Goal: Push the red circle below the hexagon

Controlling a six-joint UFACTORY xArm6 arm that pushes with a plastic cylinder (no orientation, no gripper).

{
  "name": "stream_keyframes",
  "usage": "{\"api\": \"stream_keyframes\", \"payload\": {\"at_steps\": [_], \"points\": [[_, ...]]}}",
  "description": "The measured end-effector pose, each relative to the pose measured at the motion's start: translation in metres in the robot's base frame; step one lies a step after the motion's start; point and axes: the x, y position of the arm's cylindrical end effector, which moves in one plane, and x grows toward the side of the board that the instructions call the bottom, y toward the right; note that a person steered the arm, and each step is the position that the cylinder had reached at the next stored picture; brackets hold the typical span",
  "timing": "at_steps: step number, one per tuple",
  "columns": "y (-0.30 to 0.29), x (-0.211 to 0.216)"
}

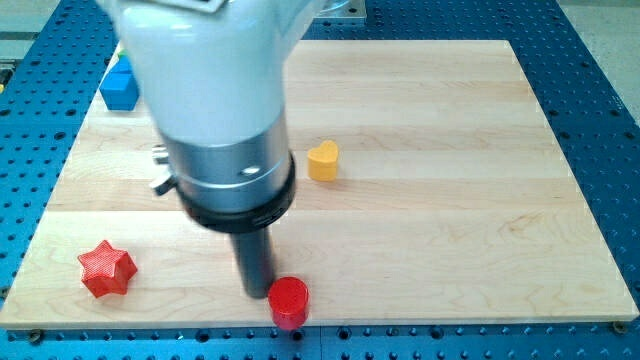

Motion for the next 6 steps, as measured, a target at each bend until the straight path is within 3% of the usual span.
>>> {"api": "stream_keyframes", "payload": {"at_steps": [1,2,4,5,6], "points": [[0.039,-0.015],[0.084,0.018],[0.064,0.031],[0.023,0.029],[0.081,-0.026]]}}
